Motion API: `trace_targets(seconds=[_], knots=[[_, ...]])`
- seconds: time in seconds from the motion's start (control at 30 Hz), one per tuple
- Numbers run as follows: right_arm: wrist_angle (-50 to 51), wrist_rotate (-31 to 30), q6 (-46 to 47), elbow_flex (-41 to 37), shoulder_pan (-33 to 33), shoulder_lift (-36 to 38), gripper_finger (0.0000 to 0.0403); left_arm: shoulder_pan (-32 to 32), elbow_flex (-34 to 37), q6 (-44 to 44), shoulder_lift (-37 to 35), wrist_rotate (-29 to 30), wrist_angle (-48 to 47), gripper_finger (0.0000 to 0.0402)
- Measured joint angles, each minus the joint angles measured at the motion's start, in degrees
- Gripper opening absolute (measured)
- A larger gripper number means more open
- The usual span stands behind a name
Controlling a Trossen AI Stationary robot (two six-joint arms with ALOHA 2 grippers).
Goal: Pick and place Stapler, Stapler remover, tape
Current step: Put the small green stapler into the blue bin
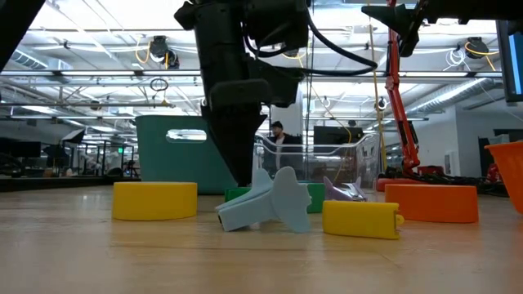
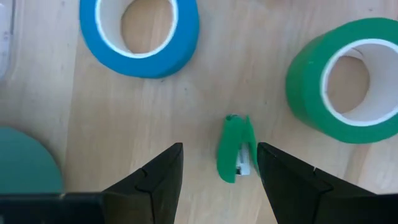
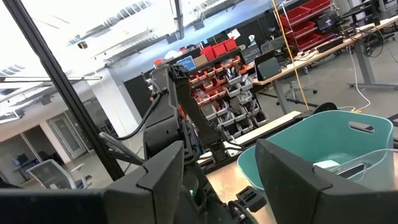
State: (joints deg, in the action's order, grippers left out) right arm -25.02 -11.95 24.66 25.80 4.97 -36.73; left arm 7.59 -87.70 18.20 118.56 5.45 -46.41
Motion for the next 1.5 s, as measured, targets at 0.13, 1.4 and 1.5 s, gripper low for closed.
trace_targets(seconds=[0.13,1.4,1.5], knots=[[0.0,0.0,0.2,0.0,0.0,0.0,0.0192,0.0,0.0,0.3,0.0,0.0,0.0,0.0209],[0.0,0.0,0.2,0.0,0.0,0.0,0.0192,-0.1,-0.1,0.6,3.7,-3.6,-1.7,0.0055],[0.0,0.0,0.2,0.0,0.0,0.0,0.0192,-0.1,0.0,0.6,3.3,-3.6,-2.5,0.0055]])
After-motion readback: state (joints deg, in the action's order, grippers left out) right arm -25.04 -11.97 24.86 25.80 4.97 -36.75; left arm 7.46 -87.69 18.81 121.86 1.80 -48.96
